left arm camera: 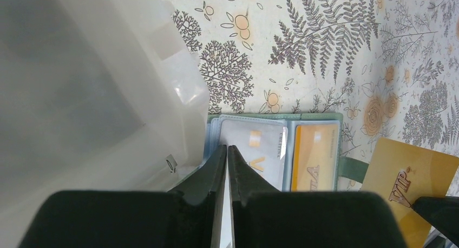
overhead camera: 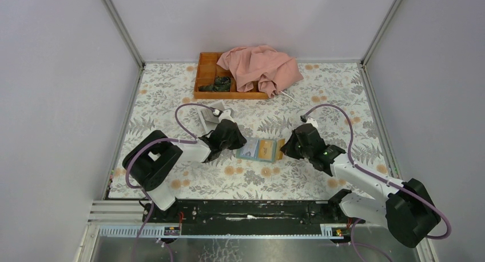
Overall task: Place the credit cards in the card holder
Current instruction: Turn over the card slot in the card holder.
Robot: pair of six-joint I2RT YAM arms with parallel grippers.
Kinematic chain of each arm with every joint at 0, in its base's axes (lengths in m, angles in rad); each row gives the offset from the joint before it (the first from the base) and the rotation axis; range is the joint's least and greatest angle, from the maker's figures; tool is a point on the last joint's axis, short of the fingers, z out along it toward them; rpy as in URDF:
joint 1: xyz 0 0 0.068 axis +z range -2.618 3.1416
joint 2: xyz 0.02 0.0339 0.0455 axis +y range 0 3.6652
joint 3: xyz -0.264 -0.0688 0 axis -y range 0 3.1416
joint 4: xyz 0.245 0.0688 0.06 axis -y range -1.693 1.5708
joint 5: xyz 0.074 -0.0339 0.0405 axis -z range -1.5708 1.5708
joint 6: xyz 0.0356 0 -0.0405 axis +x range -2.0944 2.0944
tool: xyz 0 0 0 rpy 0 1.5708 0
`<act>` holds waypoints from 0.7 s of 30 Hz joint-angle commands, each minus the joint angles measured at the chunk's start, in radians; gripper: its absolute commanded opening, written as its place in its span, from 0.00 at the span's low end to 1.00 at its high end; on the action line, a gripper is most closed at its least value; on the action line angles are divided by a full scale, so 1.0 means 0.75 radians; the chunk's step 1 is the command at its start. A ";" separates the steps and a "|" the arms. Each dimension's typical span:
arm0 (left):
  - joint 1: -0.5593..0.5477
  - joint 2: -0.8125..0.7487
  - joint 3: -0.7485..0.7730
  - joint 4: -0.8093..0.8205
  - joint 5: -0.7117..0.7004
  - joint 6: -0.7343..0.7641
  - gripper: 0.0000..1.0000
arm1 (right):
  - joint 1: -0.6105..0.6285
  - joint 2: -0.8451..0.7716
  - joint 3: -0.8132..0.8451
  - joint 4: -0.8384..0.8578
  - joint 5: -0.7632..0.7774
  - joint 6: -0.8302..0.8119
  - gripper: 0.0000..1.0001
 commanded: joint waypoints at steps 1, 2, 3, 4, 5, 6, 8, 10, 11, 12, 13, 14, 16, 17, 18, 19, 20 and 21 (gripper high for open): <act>-0.013 0.081 -0.035 -0.220 -0.036 0.051 0.12 | -0.012 -0.029 0.000 0.010 0.021 -0.015 0.00; -0.015 0.079 -0.035 -0.220 -0.036 0.051 0.12 | -0.013 -0.025 0.000 0.014 0.017 -0.014 0.00; -0.014 0.079 -0.036 -0.220 -0.036 0.050 0.12 | -0.013 -0.019 0.000 0.017 0.013 -0.015 0.00; -0.015 0.078 -0.037 -0.219 -0.036 0.049 0.12 | -0.013 -0.013 0.000 0.022 0.009 -0.015 0.00; -0.015 0.078 -0.037 -0.220 -0.036 0.049 0.12 | -0.012 -0.007 -0.004 0.031 0.006 -0.014 0.00; -0.014 0.078 -0.037 -0.219 -0.037 0.048 0.12 | -0.013 -0.001 -0.006 0.038 0.003 -0.013 0.00; -0.014 0.082 -0.036 -0.220 -0.034 0.047 0.11 | -0.012 0.012 -0.015 0.054 -0.003 -0.010 0.00; -0.014 0.086 -0.036 -0.217 -0.032 0.045 0.11 | -0.011 0.025 -0.023 0.075 -0.010 -0.007 0.00; -0.015 0.087 -0.037 -0.217 -0.030 0.045 0.11 | -0.013 0.031 -0.028 0.085 -0.014 -0.005 0.00; -0.015 0.089 -0.037 -0.214 -0.030 0.045 0.11 | -0.012 0.038 -0.032 0.095 -0.018 -0.003 0.00; -0.015 0.091 -0.037 -0.213 -0.030 0.045 0.11 | -0.012 0.044 -0.034 0.105 -0.022 -0.001 0.00; -0.014 0.094 -0.037 -0.213 -0.028 0.044 0.11 | -0.013 0.052 -0.038 0.112 -0.028 0.001 0.00; -0.015 0.096 -0.039 -0.209 -0.027 0.043 0.11 | -0.013 0.062 -0.043 0.129 -0.034 0.004 0.00; -0.015 0.099 -0.039 -0.208 -0.027 0.043 0.11 | -0.013 0.066 -0.044 0.137 -0.038 0.005 0.00; -0.014 0.099 -0.039 -0.208 -0.028 0.043 0.11 | -0.013 0.068 -0.045 0.141 -0.040 0.006 0.00; -0.014 0.100 -0.039 -0.207 -0.028 0.043 0.11 | -0.013 0.070 -0.044 0.145 -0.040 0.008 0.00; -0.014 0.103 -0.040 -0.207 -0.027 0.043 0.11 | -0.013 0.068 -0.043 0.144 -0.042 0.007 0.00; -0.014 0.103 -0.040 -0.207 -0.028 0.043 0.11 | -0.013 0.067 -0.043 0.145 -0.042 0.007 0.00</act>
